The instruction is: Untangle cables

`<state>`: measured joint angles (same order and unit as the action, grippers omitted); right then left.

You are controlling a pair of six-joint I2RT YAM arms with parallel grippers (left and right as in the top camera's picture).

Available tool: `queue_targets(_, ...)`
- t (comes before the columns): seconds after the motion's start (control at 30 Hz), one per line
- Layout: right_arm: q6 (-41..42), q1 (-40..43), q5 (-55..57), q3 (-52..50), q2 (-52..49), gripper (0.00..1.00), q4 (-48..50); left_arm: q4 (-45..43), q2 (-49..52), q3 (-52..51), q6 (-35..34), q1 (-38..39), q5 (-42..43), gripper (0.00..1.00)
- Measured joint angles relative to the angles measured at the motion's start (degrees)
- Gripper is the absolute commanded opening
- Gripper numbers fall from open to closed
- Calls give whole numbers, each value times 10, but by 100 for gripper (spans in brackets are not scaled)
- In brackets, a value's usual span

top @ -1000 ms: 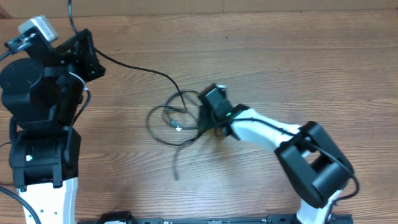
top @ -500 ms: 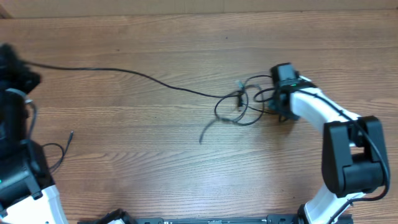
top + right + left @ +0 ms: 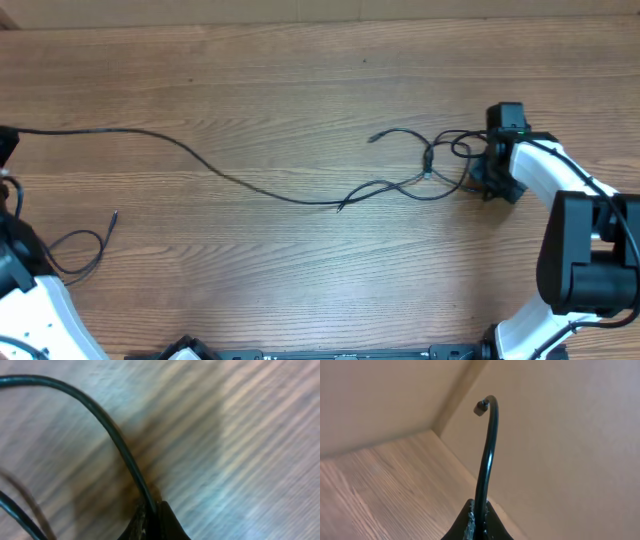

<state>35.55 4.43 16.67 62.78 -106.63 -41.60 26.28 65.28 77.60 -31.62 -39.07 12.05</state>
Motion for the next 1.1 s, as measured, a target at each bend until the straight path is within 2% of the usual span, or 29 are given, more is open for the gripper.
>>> queue_targets(0.3, 0, 11, -11, 0, 2, 7, -13, -6, 21, 0, 14, 0, 130, 4)
queue_targets(0.4, 0, 11, -29, 0, 3, 7, -10, -5, 21, 0, 46, 0, 190, 4)
queue_targets(0.53, 0, 11, -47, 0, 4, 7, -9, -5, 21, 0, 109, 9, 322, 4)
queue_targets(0.73, 0, 11, -60, 0, 5, 7, -10, 23, 21, 0, 160, 89, 454, 4)
queue_targets(0.9, 0, 11, -64, 0, 6, 7, -11, 86, 21, 0, 205, 209, 443, 4)
queue_targets(1.1, 0, 11, -68, 0, 6, 7, -11, 144, 29, 0, 235, 363, 318, 4)
